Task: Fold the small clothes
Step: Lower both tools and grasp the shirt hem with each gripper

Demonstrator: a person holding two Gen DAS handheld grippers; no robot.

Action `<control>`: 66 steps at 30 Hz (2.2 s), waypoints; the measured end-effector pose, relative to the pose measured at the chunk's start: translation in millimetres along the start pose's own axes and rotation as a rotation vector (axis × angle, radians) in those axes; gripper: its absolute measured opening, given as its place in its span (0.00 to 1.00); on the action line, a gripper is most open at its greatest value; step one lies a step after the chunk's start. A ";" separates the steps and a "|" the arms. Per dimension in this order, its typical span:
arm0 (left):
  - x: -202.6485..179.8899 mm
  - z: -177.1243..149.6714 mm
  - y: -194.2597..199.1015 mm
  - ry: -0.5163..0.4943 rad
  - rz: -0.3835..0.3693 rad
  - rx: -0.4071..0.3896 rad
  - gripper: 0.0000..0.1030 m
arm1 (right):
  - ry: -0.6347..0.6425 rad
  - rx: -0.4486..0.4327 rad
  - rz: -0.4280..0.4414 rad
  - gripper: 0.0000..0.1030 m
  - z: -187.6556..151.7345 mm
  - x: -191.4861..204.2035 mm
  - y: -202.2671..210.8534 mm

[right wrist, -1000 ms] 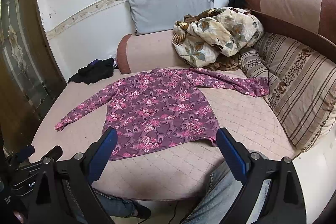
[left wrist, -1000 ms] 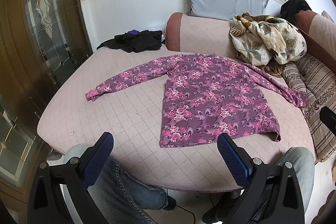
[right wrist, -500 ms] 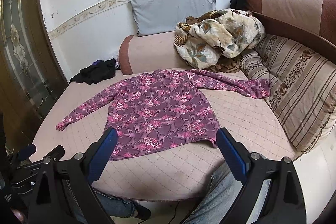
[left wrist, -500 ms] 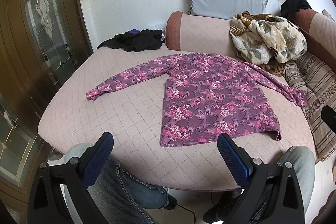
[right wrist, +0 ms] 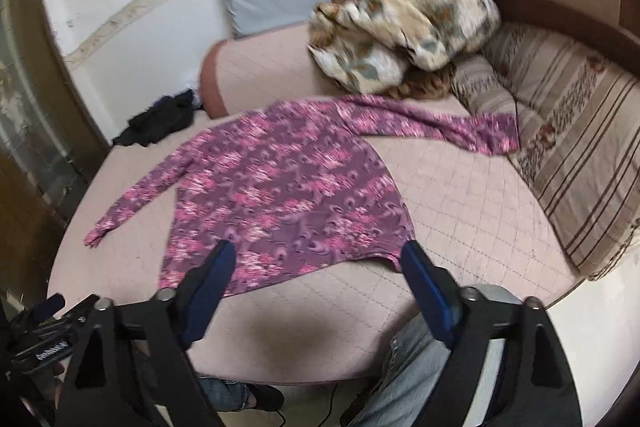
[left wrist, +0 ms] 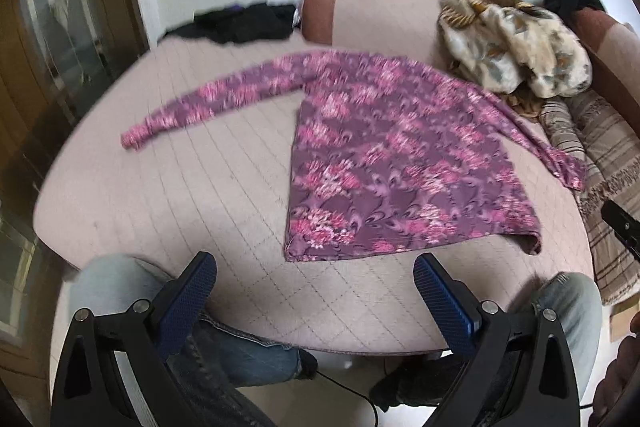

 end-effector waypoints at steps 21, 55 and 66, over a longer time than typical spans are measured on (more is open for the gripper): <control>3.8 -1.8 -182.9 0.067 -0.129 0.233 0.66 | -0.145 0.401 -0.189 0.48 -29.7 -96.1 -217.0; 88.1 -14.4 -101.8 0.057 0.032 0.257 0.61 | 0.024 0.369 -0.150 0.47 -45.9 -61.8 -121.9; 223.7 78.2 -105.3 0.667 -0.004 0.006 0.90 | 0.116 -0.134 0.285 0.93 74.6 93.6 -49.1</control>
Point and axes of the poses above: each gripper's, at about its wrist camera, not at the fingertips, and y roughly against the way its jaws point, x to its left, z to its top, the point moved 4 cm from there along -y, roughly the way its jaws point, and after that the axes turned 8 degrees about -x, right-handed, at the moved point
